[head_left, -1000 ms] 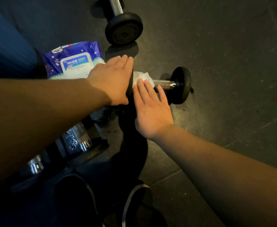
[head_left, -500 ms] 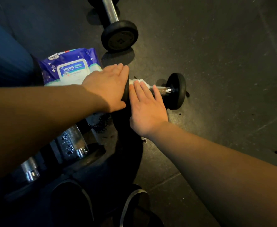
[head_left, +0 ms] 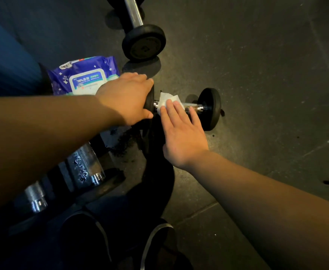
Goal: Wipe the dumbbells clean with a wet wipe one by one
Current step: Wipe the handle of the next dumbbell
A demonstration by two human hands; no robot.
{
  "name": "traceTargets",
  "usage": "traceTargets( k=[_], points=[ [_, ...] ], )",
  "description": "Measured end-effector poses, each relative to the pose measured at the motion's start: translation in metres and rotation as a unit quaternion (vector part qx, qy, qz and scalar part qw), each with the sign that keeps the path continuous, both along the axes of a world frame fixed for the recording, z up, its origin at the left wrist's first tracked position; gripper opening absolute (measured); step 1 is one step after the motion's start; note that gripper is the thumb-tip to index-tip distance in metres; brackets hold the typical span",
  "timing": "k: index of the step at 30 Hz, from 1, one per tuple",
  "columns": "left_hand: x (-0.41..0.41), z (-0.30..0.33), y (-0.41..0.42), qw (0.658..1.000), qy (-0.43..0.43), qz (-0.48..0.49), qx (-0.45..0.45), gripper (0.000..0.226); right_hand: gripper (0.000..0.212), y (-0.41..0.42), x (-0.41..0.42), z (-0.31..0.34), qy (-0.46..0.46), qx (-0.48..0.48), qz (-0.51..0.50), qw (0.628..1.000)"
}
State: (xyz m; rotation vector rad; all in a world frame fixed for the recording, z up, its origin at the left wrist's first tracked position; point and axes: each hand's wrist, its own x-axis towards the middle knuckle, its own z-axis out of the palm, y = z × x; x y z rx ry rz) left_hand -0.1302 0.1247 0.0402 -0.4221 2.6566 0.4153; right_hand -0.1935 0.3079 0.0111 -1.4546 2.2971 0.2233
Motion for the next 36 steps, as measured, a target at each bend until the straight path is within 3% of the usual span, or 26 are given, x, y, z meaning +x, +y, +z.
traceTargets(
  k=[6,14,24,32,36],
  points=[
    [0.001,0.002,0.006,1.0,0.0,0.007,0.002,0.082,0.087,0.0,-0.005,0.0,0.009,0.004,0.002,1.0],
    [0.034,0.0,0.05,0.996,0.004,0.002,-0.087,0.106,0.086,-0.002,-0.002,-0.001,-0.014,0.004,-0.025,1.0],
    [-0.026,0.001,-0.014,0.998,-0.064,-0.002,0.01,0.103,0.088,-0.005,-0.015,-0.004,0.022,0.006,0.002,1.0],
    [-0.005,-0.006,0.001,0.999,-0.03,0.011,0.007,0.104,0.054,0.002,-0.013,-0.003,0.049,-0.048,0.014,0.998],
    [-0.001,-0.002,0.005,0.999,-0.032,0.004,0.002,0.101,0.047,0.003,-0.016,-0.003,0.06,-0.082,0.009,0.995]
  ],
)
